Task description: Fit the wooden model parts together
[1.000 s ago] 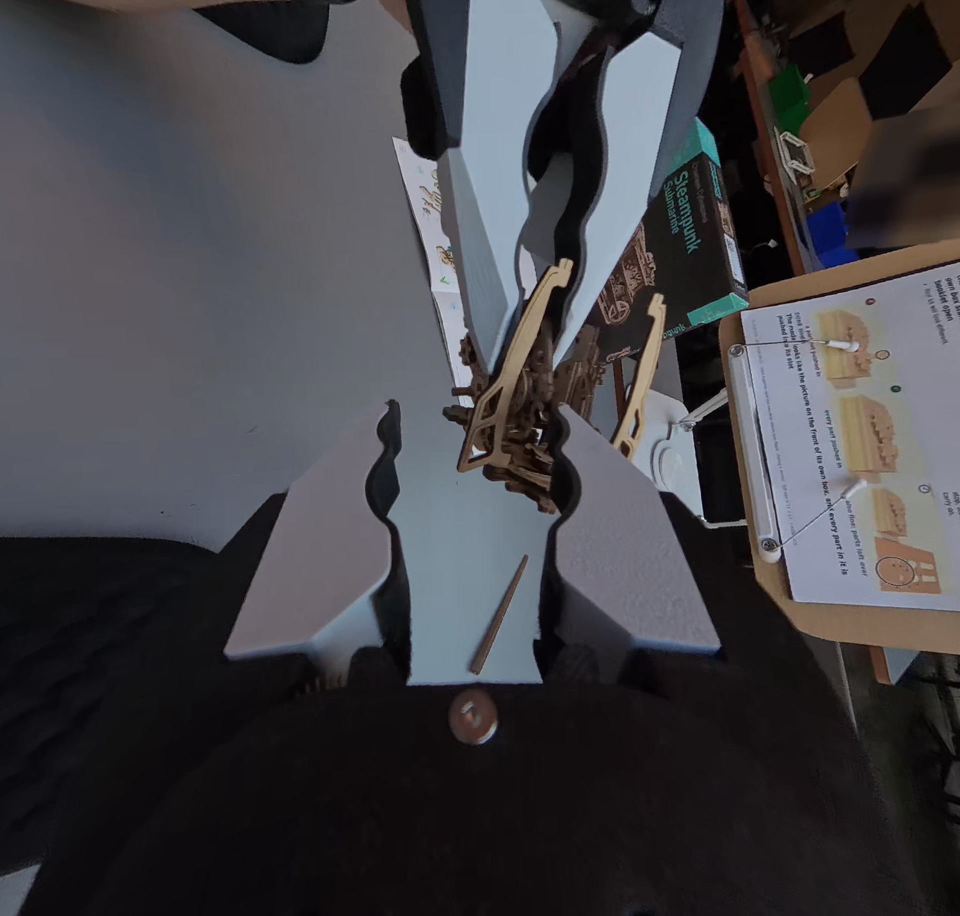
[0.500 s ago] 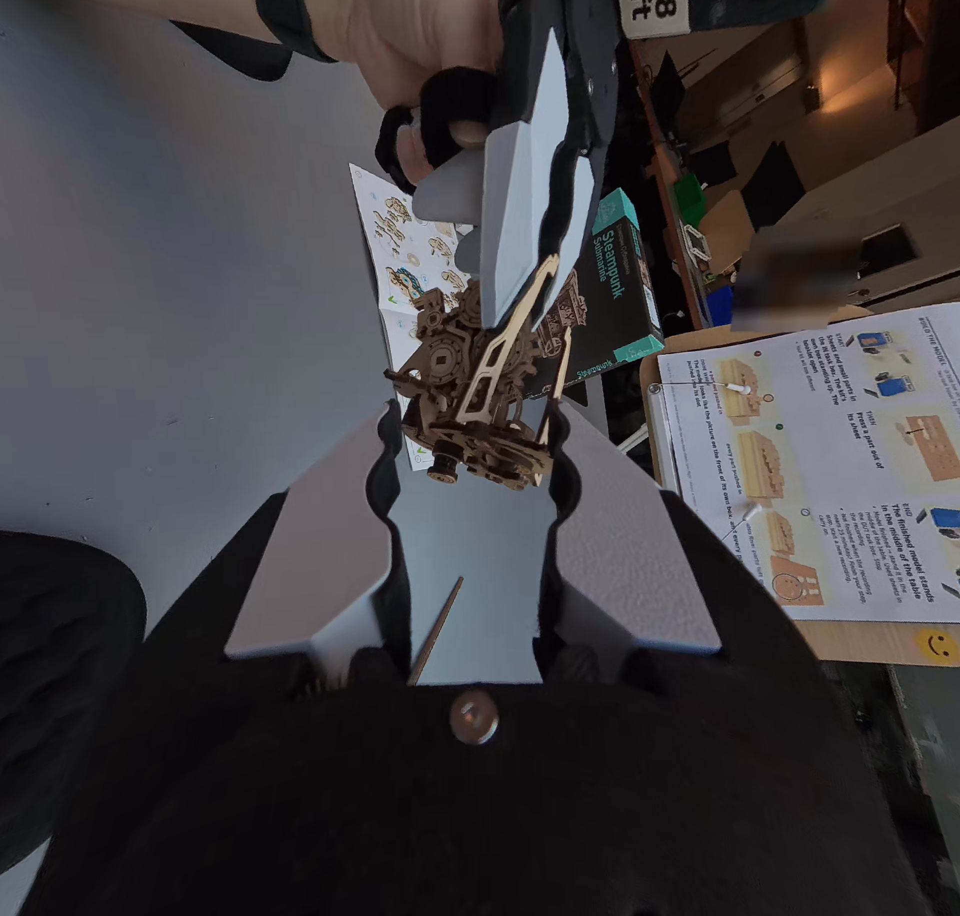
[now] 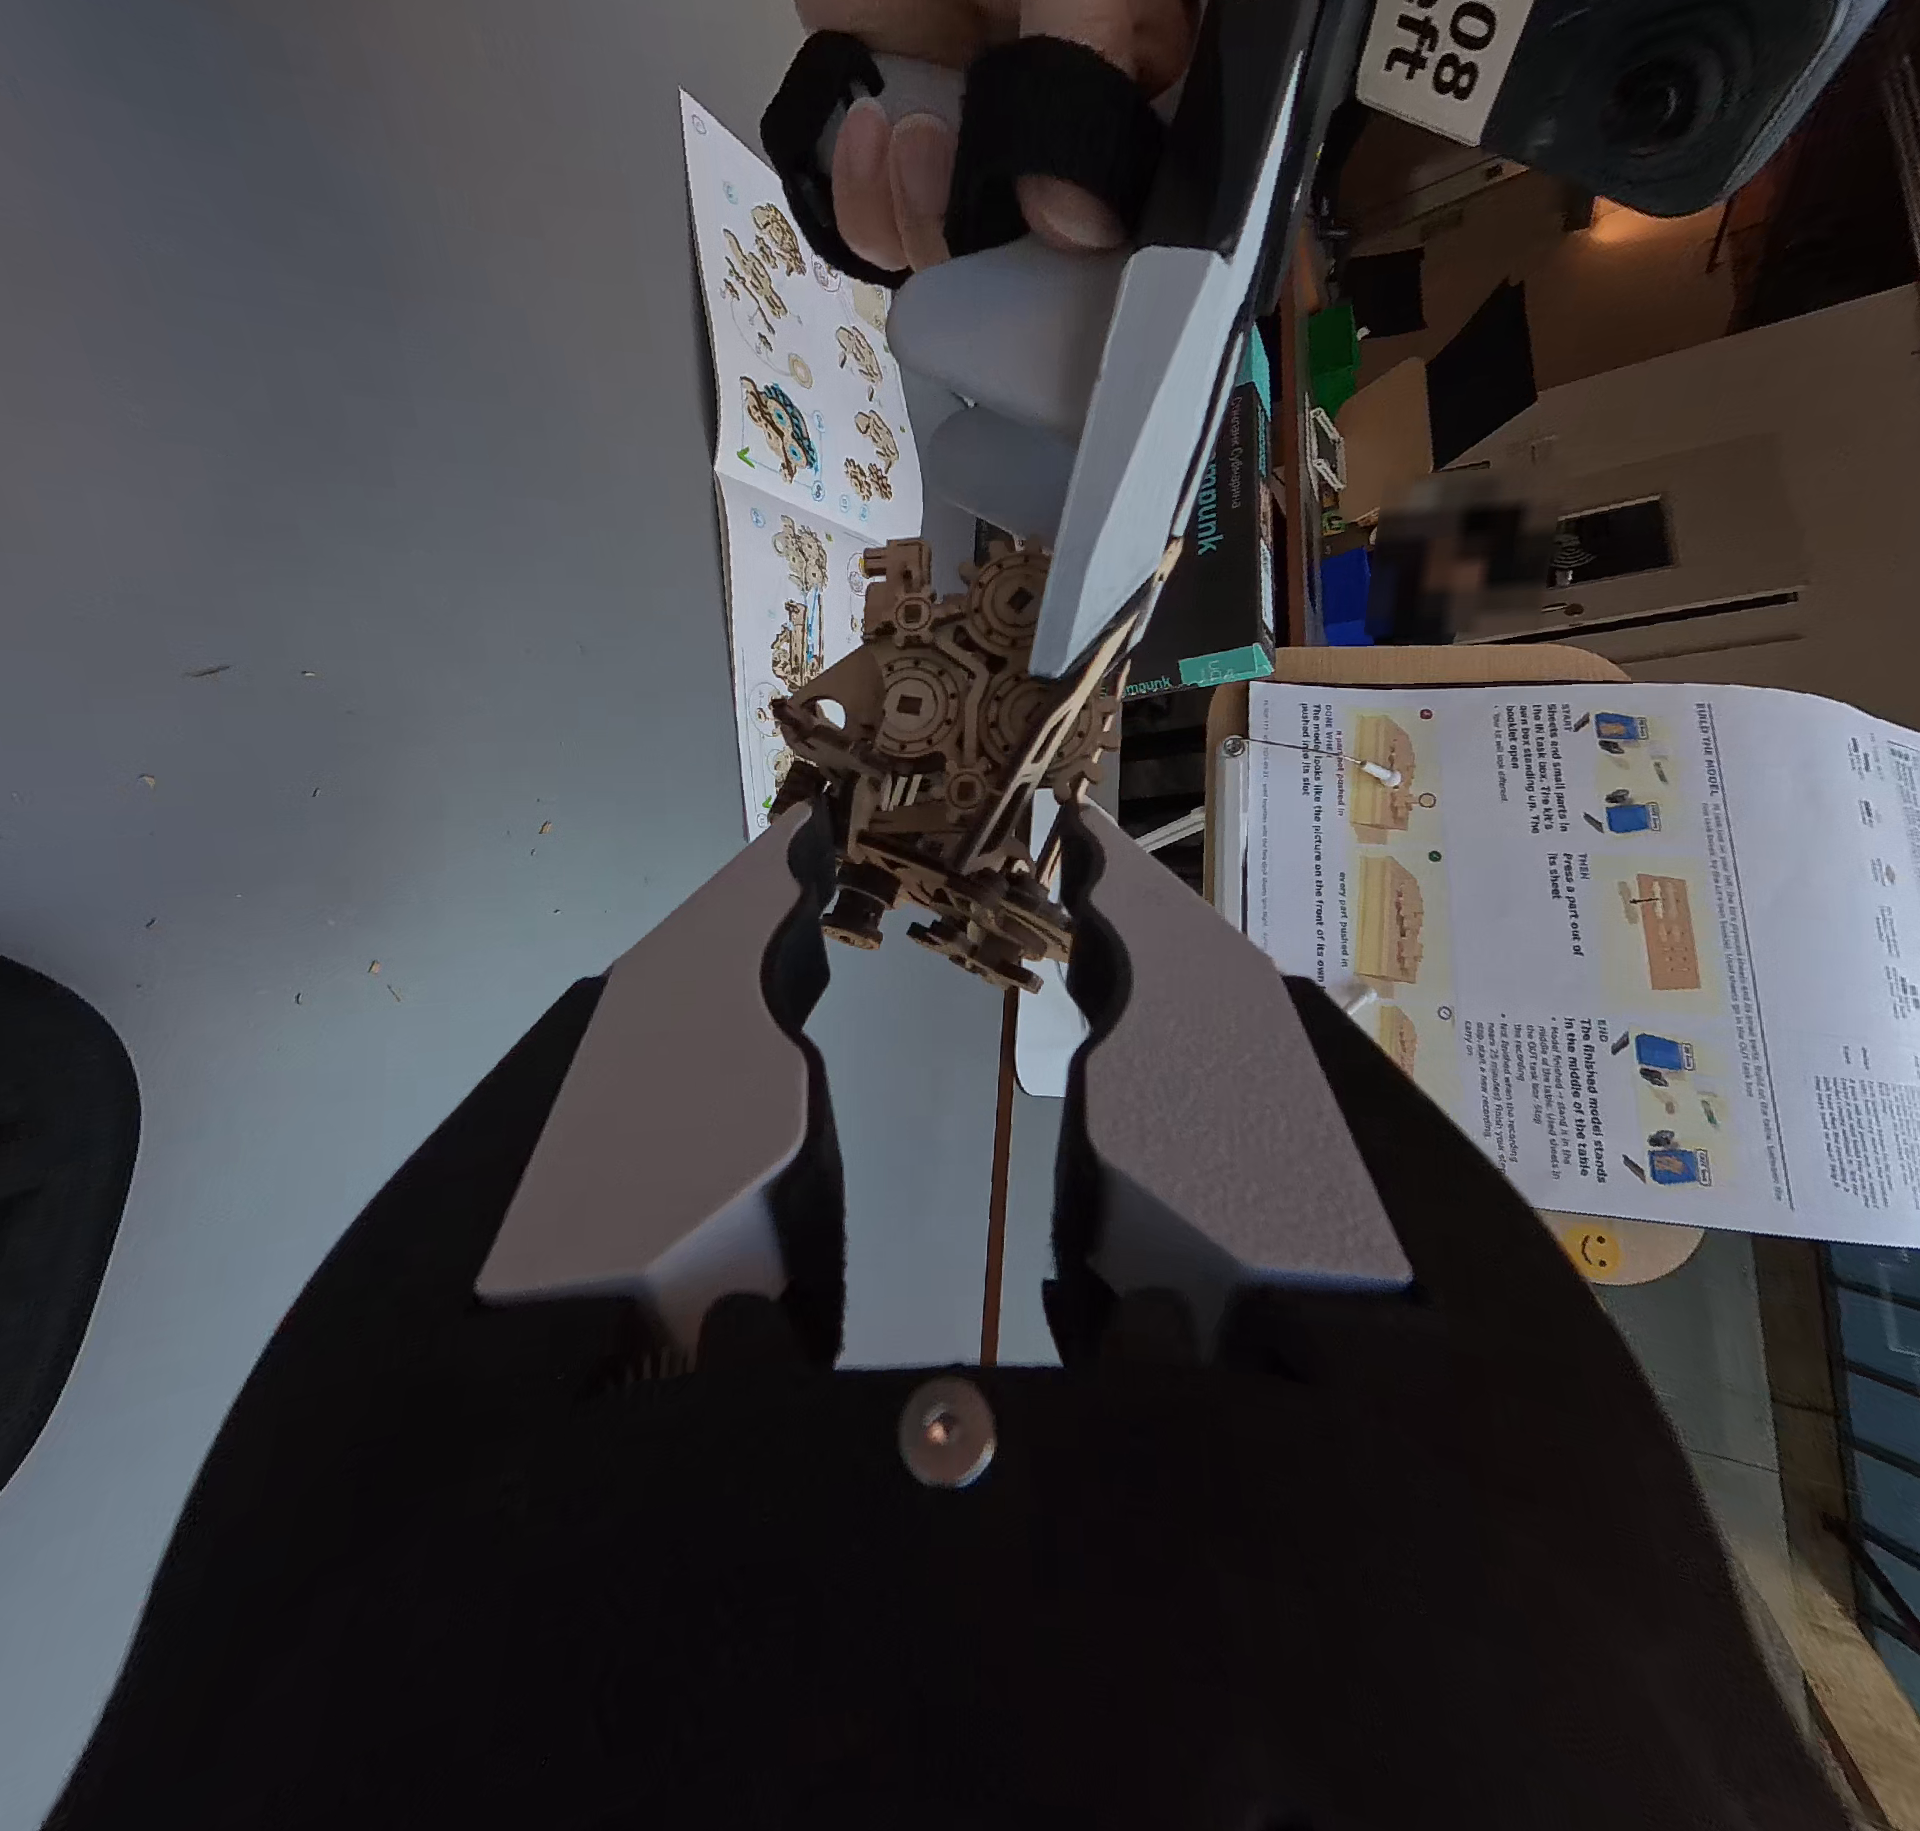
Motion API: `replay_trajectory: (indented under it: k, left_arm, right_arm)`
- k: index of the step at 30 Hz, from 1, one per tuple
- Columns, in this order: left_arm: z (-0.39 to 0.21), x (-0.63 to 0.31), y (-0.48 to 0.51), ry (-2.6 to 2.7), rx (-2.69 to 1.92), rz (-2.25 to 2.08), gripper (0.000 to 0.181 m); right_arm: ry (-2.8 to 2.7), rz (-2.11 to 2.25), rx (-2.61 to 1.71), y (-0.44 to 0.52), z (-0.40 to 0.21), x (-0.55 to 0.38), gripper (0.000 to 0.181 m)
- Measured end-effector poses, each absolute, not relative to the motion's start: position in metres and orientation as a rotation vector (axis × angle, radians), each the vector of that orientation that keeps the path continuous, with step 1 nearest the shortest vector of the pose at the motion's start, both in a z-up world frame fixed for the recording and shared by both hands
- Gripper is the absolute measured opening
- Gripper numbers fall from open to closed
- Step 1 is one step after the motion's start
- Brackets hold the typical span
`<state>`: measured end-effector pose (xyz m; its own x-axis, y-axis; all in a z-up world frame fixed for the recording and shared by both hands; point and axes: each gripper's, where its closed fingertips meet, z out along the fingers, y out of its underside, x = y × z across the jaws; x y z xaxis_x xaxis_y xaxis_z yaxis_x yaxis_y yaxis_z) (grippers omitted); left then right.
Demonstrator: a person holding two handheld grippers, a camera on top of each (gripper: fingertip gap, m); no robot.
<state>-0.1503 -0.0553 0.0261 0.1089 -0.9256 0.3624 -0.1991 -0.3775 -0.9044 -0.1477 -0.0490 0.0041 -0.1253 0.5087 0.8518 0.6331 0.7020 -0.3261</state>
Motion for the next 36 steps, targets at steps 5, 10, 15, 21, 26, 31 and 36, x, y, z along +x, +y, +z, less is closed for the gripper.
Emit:
replay_trajectory:
  k: [5, 10, 15, 21, 26, 31, 36]
  left_arm:
    - [0.028, -0.152, -0.054, 1.099, -1.685, -1.316, 0.015]
    - [0.029, -0.153, -0.056, 1.103, -1.681, -1.329, 0.016]
    - [0.033, -0.155, -0.057, 1.087, -1.663, -1.339, 0.017]
    - [0.036, -0.156, -0.055, 1.07, -1.641, -1.341, 0.017]
    - [0.031, -0.154, -0.055, 1.091, -1.648, -1.312, 0.011]
    - [0.02, -0.156, -0.059, 1.157, -1.735, -1.247, 0.011]
    - [0.016, -0.157, -0.062, 1.197, -1.766, -1.192, 0.011]
  right_arm:
    - [-1.778, -0.133, -0.887, -0.049, 0.003, -0.148, 0.032]
    - [-1.776, -0.11, -0.88, -0.051, 0.004, -0.15, 0.032]
    - [-1.758, -0.121, -0.886, -0.051, 0.008, -0.151, 0.031]
    - [-1.712, -0.134, -0.889, -0.046, 0.016, -0.149, 0.03]
    - [-1.72, -0.135, -0.883, -0.048, 0.015, -0.149, 0.03]
    - [-1.763, -0.159, -0.84, -0.05, 0.007, -0.151, 0.031]
    - [-1.765, -0.193, -0.788, -0.051, 0.007, -0.153, 0.041]
